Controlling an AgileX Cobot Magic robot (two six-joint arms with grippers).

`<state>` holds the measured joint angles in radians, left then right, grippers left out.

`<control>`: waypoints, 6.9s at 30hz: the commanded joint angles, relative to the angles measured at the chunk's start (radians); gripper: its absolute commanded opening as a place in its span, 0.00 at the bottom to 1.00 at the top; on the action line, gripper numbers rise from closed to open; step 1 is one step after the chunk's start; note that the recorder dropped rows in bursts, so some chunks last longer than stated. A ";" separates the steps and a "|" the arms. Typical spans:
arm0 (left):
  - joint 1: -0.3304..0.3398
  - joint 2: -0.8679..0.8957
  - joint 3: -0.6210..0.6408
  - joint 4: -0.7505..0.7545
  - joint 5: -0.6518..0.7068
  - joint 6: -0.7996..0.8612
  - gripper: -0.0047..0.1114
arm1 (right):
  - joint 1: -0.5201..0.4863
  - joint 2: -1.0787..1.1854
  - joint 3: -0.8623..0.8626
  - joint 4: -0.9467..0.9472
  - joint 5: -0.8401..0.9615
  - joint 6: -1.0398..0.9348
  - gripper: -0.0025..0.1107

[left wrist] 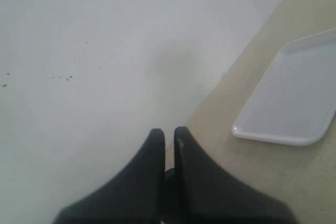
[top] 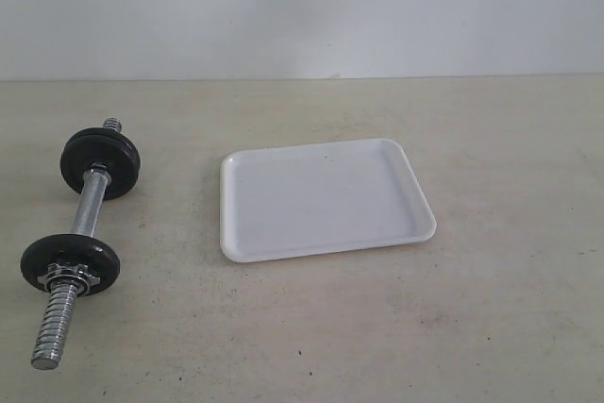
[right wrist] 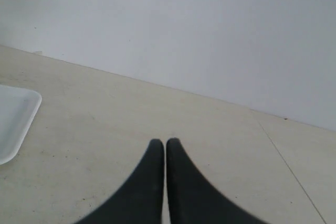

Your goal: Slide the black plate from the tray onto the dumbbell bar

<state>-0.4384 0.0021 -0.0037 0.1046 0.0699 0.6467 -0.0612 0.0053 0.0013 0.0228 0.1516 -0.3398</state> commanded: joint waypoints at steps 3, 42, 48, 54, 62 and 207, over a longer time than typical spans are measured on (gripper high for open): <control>-0.002 -0.002 0.004 -0.001 -0.001 -0.001 0.08 | -0.008 -0.005 -0.001 -0.001 -0.007 0.001 0.02; 0.003 -0.002 0.004 -0.002 -0.001 -0.001 0.08 | -0.009 -0.005 -0.001 0.017 -0.005 0.001 0.02; 0.056 -0.002 0.004 -0.002 -0.001 -0.001 0.08 | -0.009 -0.005 -0.001 0.017 -0.005 0.001 0.02; 0.134 -0.002 0.004 -0.002 -0.001 -0.001 0.08 | -0.009 -0.005 -0.001 0.017 -0.005 0.001 0.02; 0.263 -0.002 0.004 -0.002 -0.001 -0.001 0.08 | -0.009 -0.005 -0.001 0.017 -0.005 0.001 0.02; 0.593 -0.002 0.004 -0.176 0.248 -0.436 0.08 | -0.009 -0.005 -0.001 0.020 -0.005 0.024 0.02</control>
<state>0.1499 0.0021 -0.0037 -0.0595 0.3145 0.2216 -0.0612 0.0053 0.0013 0.0457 0.1516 -0.3132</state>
